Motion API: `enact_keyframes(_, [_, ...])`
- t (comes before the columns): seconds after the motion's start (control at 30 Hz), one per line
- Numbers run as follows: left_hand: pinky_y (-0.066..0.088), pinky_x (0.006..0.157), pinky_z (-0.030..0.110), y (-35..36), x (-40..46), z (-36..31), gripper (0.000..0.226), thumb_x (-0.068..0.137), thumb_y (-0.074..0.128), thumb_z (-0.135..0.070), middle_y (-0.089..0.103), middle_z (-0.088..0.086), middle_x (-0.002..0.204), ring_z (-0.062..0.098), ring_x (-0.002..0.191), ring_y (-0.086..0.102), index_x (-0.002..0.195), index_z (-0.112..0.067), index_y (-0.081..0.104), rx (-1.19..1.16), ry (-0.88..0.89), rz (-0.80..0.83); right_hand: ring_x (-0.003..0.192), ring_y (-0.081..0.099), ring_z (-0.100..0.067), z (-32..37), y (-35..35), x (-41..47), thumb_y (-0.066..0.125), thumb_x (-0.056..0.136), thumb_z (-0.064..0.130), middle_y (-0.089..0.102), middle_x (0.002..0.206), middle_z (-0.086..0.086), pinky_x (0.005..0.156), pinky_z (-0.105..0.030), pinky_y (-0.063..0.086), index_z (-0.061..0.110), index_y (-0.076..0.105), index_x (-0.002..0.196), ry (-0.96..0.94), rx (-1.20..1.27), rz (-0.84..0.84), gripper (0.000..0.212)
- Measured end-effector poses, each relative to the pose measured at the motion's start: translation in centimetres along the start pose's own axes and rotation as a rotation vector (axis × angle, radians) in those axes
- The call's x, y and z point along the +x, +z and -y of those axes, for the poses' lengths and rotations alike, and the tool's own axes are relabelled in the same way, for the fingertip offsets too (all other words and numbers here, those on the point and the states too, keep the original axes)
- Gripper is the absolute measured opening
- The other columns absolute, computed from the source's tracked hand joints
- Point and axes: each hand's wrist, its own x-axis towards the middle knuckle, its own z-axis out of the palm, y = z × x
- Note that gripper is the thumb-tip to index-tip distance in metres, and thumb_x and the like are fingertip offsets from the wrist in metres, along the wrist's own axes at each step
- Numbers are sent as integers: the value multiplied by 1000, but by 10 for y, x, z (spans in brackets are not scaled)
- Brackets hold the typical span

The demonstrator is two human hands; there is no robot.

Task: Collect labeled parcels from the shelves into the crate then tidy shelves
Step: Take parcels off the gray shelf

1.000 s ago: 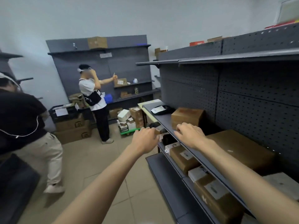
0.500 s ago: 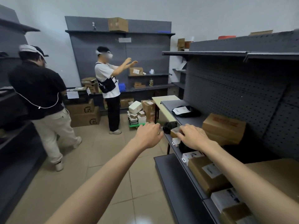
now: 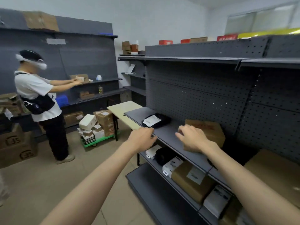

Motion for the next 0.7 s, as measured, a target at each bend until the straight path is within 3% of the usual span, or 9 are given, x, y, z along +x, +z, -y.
enact_keyframes(0.2, [50, 82, 41, 33, 77, -23, 37, 103, 41, -45, 65, 8, 116, 32, 110, 61, 115, -14, 56, -51, 199, 66, 108, 58, -29, -59, 9, 8, 39, 101, 40, 61, 117, -8, 85, -40, 46, 14, 61, 111, 222, -15, -24, 35])
enact_keyframes(0.3, [51, 90, 41, 47, 114, -42, 42, 104, 41, -46, 64, 6, 125, 30, 117, 59, 131, -17, 55, -74, 296, 61, 107, 58, -29, -91, 15, 10, 38, 102, 40, 60, 116, -7, 86, -41, 46, 14, 60, 114, 322, -30, -18, 36])
enact_keyframes(0.5, [51, 77, 38, 70, 192, -66, 36, 102, 41, -44, 68, 5, 112, 30, 104, 64, 114, -17, 61, -66, 427, 70, 102, 59, -28, -152, 30, 31, 38, 102, 41, 61, 111, -7, 79, -38, 47, 14, 59, 110, 517, 1, -51, 35])
enact_keyframes(0.7, [49, 89, 41, 86, 255, -72, 32, 101, 43, -38, 65, 10, 115, 33, 107, 61, 110, -12, 60, -31, 427, 52, 106, 61, -27, -190, 58, 64, 39, 103, 42, 62, 121, -7, 83, -37, 50, 15, 56, 125, 702, 48, -66, 39])
